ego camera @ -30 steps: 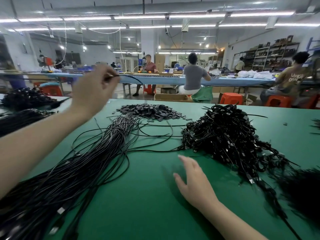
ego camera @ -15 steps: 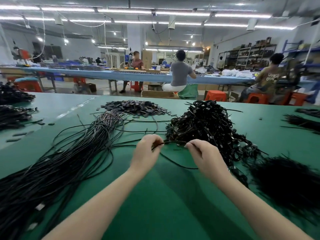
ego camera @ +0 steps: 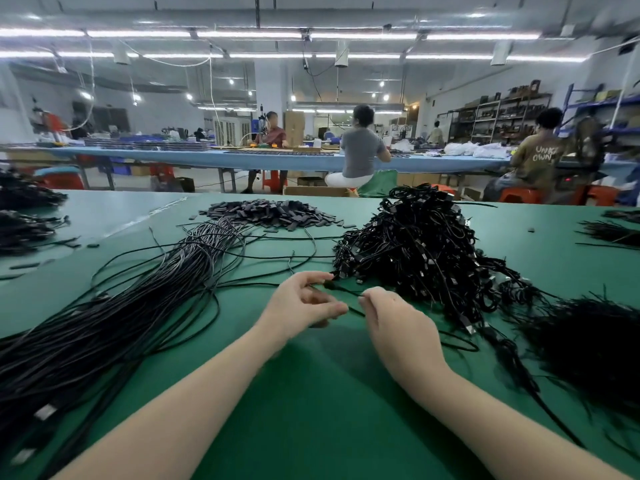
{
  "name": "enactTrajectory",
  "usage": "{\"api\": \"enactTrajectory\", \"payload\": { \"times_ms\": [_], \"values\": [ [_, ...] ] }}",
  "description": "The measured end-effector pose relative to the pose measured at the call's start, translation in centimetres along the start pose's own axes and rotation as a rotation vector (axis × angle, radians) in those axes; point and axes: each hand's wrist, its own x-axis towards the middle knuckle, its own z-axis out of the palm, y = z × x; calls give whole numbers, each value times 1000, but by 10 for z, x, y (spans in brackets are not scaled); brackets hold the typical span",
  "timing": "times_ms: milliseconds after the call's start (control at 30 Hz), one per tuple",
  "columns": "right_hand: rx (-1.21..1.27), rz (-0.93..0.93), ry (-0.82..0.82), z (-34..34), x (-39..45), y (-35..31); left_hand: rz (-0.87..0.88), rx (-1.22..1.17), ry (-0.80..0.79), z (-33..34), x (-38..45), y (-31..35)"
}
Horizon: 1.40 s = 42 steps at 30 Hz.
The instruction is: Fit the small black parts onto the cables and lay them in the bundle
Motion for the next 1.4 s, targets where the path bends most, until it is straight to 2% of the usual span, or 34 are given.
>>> {"api": "enactTrajectory", "payload": {
  "times_ms": [100, 200, 333, 433, 500, 567, 633, 700, 767, 800, 867, 967, 1033, 1100, 1200, 1300, 1400],
  "values": [
    [256, 26, 82, 0, -5, -5, -24, 70, -130, 12, -2, 8],
    [427, -46, 121, -3, -13, -20, -43, -27, -200, 27, -5, 15],
    [598, -25, 64, 4, -13, -21, -7, -99, -201, 26, -5, 31],
    [714, 30, 40, 5, -11, -19, -22, -104, -322, 24, -7, 35],
    [779, 35, 23, 2, -11, -19, -22, -46, -319, 27, -8, 35],
    [735, 1, -11, -1, -9, -19, -54, -90, -233, 28, -7, 43],
    [720, -6, -124, -8, 0, -20, -109, -288, -114, 20, -3, 58],
    [862, 39, -325, -15, 12, -20, -169, -607, -48, 2, 2, 74],
    [1043, 128, -589, -26, 26, -16, -196, -830, -161, -20, -1, 88],
    [1083, 166, -698, -31, 31, -14, -205, -818, -265, -29, -4, 93],
    [1052, 198, -771, -40, 41, -9, -211, -512, -431, -36, -9, 97],
    [993, 192, -620, -50, 48, -13, -295, 185, -594, -27, -12, 94],
    [911, 158, -470, -57, 49, -24, -360, 327, -664, -19, -11, 93],
    [830, 154, -321, -63, 50, -33, -337, 265, -598, -19, -8, 93],
    [823, 153, -205, -78, 50, -41, -226, 159, -340, -22, -4, 96],
    [1012, 94, -293, -85, 46, -49, -134, 14, -83, -20, -2, 100],
    [1254, 1, -533, -71, 37, -52, -106, -528, -30, -27, -1, 115]
  ]
}}
